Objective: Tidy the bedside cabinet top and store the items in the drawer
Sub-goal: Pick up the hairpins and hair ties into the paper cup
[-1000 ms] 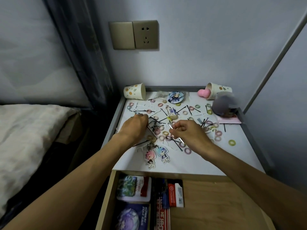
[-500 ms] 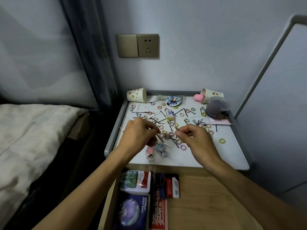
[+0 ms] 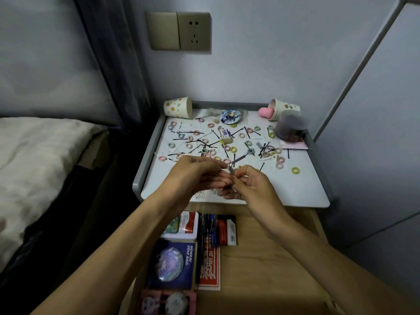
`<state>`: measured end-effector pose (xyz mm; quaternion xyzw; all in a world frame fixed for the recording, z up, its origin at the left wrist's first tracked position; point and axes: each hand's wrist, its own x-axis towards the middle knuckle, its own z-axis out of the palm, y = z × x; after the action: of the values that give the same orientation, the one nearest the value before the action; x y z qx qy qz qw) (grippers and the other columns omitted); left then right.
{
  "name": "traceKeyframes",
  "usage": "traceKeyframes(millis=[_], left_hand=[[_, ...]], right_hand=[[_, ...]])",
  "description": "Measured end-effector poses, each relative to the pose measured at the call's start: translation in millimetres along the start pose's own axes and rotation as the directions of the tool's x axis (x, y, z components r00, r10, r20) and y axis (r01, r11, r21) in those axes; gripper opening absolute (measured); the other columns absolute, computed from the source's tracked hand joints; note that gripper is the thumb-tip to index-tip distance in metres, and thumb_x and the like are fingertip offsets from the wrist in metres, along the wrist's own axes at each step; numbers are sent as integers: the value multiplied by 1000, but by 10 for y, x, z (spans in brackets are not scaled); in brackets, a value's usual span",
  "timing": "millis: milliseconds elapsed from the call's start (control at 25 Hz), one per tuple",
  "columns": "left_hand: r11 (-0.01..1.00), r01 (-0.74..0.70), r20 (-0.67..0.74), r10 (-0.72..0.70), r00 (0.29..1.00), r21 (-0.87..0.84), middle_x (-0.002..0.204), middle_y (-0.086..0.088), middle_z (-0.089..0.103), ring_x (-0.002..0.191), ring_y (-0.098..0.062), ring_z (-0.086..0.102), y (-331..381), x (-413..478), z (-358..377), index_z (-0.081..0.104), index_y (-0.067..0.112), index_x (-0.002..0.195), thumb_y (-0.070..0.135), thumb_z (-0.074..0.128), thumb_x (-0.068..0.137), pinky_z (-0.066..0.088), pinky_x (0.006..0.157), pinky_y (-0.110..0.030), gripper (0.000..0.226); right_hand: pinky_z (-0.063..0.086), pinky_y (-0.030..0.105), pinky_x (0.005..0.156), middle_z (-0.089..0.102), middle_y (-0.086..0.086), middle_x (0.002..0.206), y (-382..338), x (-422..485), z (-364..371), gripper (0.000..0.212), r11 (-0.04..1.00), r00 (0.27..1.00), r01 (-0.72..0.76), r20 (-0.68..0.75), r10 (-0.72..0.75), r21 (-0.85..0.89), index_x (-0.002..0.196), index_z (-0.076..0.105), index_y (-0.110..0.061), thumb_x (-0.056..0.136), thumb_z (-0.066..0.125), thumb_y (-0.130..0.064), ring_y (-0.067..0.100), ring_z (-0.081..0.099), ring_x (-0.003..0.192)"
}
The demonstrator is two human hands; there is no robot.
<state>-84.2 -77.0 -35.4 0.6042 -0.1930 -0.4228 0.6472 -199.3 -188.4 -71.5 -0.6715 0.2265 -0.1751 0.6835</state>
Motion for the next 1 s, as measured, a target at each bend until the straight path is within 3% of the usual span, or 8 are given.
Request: traceKeyframes(millis=[120,240,360,440,520,600,720,1000], left_hand=[[999,24,53,-22,998,-27,96,-25,72,80,-25,72,-6,17,-6,67,-9,105,7,60,92,60,76,-24,22],[988,-39,101,24,995,150,87,-20,73,73,-21,70,-12,5,-68,68,-5,102,10,62,92,58,69,-23,19],[953,-111,36,105,994,282,73,-15,69,60,-16,63,-50,-12,-90,72,1,96,10,63,91,55,60,-22,14],[947,-98,-40,116,992,305,73,-17,70,56,-15,62,-86,-10,-90,74,4,87,12,66,89,55,58,-25,11],[963,-62,-102,92,991,261,71,-17,70,53,-14,63,-129,-1,-90,74,2,83,13,66,89,56,56,-24,14],[984,-16,-116,36,993,176,70,-16,70,54,-15,65,-146,3,-71,72,-4,86,12,65,90,55,56,-21,18],[996,53,-103,-45,994,72,76,-18,71,59,-15,69,-155,3,-41,69,-9,95,11,64,89,56,58,-18,21],[955,227,44,-223,974,-190,79,-19,72,70,-20,73,-174,16,15,64,-12,95,-9,49,93,59,62,-19,16]], right_hand=[[50,23,60,64,0,67,-19,14,-27,8,998,999,-37,3,37,51,94,58,-6,98,51,-6,11,60,60],[43,22,57,63,0,68,8,11,-72,7,990,994,-96,58,90,100,95,58,-8,98,53,-12,10,51,59],[41,21,57,69,3,77,31,-17,-82,8,983,985,-142,119,128,114,97,58,-9,98,54,-16,11,52,60],[45,22,55,73,4,85,26,-24,-104,10,992,992,-117,42,116,48,97,61,-8,98,55,-16,12,59,64],[49,25,57,73,2,89,26,-33,-126,9,994,996,-55,-76,48,-93,93,65,-10,95,59,-16,14,65,73],[51,26,62,70,-3,88,36,-48,-138,5,949,984,64,-140,-111,-309,87,68,-16,91,65,-18,12,65,80],[44,17,64,65,-8,88,35,-76,-122,3,802,927,250,-104,-359,-542,87,70,-18,86,71,-21,6,60,81],[53,27,67,70,-10,83,55,-79,-129,8,740,899,339,-31,-436,-581,91,75,-19,84,73,-21,6,64,76]])
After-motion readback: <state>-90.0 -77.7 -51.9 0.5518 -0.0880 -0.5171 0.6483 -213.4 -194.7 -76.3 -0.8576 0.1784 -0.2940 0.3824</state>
